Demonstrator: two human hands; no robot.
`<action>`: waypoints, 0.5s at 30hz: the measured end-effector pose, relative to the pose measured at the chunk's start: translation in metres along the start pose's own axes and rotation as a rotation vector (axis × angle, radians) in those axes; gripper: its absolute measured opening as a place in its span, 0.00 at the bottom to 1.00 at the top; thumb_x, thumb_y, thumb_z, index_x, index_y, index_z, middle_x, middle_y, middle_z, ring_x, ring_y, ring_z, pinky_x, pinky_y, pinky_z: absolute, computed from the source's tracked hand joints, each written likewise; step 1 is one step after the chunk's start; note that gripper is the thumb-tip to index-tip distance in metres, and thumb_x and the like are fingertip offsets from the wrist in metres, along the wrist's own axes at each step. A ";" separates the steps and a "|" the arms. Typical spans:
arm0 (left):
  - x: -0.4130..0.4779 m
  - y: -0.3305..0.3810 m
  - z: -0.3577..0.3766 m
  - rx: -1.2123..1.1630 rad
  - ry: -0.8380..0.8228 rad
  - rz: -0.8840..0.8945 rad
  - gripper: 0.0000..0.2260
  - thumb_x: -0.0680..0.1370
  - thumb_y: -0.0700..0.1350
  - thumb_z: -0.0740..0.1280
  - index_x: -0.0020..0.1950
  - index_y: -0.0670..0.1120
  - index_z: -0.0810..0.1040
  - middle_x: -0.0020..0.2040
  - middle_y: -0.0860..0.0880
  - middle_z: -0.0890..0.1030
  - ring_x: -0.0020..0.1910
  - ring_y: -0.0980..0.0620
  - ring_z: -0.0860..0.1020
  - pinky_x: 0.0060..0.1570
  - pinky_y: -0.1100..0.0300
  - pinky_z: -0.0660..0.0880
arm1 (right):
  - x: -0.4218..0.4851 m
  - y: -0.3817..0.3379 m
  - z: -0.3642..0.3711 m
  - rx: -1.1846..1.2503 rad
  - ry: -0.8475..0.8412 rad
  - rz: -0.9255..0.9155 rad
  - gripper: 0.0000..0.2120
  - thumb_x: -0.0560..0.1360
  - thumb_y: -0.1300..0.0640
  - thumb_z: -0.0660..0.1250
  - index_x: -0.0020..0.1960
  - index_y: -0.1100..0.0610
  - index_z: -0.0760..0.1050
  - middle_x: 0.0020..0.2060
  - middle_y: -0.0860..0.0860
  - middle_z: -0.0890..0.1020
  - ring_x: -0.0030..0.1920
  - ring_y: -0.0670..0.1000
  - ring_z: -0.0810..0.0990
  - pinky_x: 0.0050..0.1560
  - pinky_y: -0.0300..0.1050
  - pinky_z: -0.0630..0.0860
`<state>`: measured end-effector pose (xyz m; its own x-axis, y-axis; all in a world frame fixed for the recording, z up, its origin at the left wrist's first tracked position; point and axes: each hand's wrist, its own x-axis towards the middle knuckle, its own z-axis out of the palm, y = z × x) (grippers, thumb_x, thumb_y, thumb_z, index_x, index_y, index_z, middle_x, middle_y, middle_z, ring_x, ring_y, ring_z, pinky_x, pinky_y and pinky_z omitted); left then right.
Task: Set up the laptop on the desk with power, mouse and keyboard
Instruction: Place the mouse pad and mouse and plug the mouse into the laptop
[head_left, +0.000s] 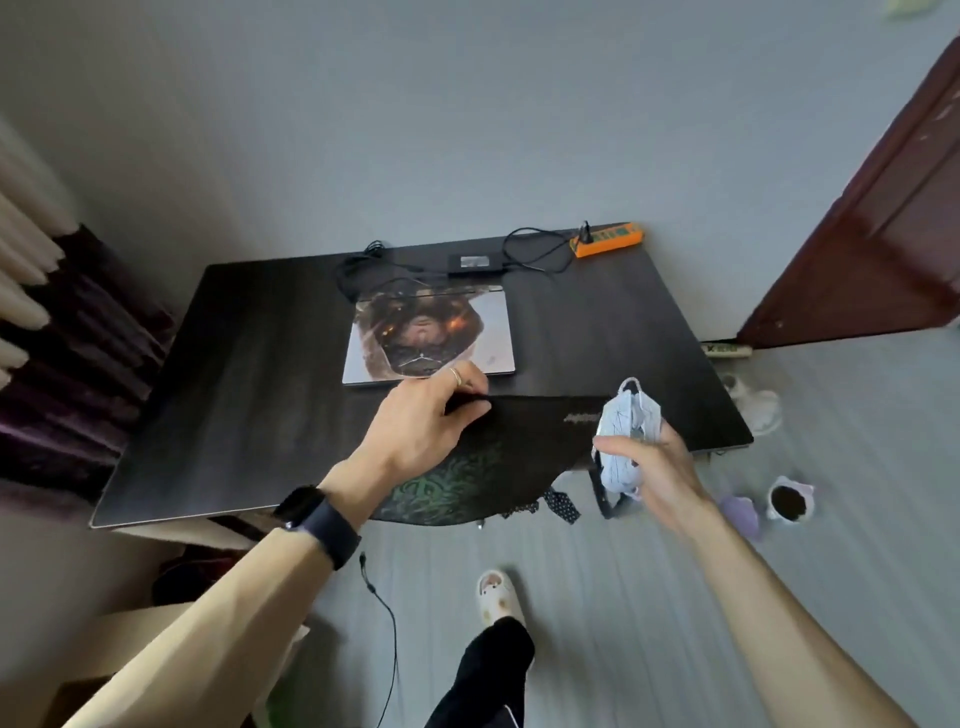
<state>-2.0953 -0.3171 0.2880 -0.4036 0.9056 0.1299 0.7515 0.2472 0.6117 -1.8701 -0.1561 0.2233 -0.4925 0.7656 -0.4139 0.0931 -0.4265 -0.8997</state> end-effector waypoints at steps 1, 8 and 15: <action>0.018 0.000 0.004 -0.020 -0.010 0.016 0.06 0.78 0.48 0.70 0.49 0.56 0.75 0.48 0.62 0.82 0.47 0.60 0.79 0.51 0.58 0.75 | 0.018 -0.008 -0.006 -0.029 0.016 -0.012 0.21 0.68 0.68 0.76 0.57 0.54 0.80 0.45 0.52 0.86 0.45 0.52 0.86 0.40 0.44 0.79; 0.129 -0.001 0.019 -0.139 -0.035 0.070 0.04 0.77 0.45 0.71 0.48 0.51 0.77 0.48 0.65 0.80 0.47 0.61 0.78 0.48 0.73 0.69 | 0.122 -0.030 -0.047 -0.117 0.036 0.196 0.16 0.65 0.64 0.78 0.45 0.50 0.76 0.49 0.54 0.80 0.52 0.60 0.80 0.49 0.63 0.81; 0.241 -0.041 0.046 -0.197 0.030 -0.225 0.06 0.76 0.42 0.71 0.50 0.52 0.83 0.45 0.59 0.83 0.44 0.63 0.79 0.47 0.75 0.71 | 0.184 -0.068 -0.078 -0.242 0.268 0.146 0.17 0.70 0.58 0.79 0.54 0.50 0.77 0.54 0.53 0.81 0.54 0.57 0.82 0.45 0.65 0.84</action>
<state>-2.1994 -0.0930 0.2588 -0.5665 0.8241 -0.0050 0.5263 0.3664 0.7673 -1.8999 0.0513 0.1978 -0.2184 0.8175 -0.5329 0.3628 -0.4389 -0.8220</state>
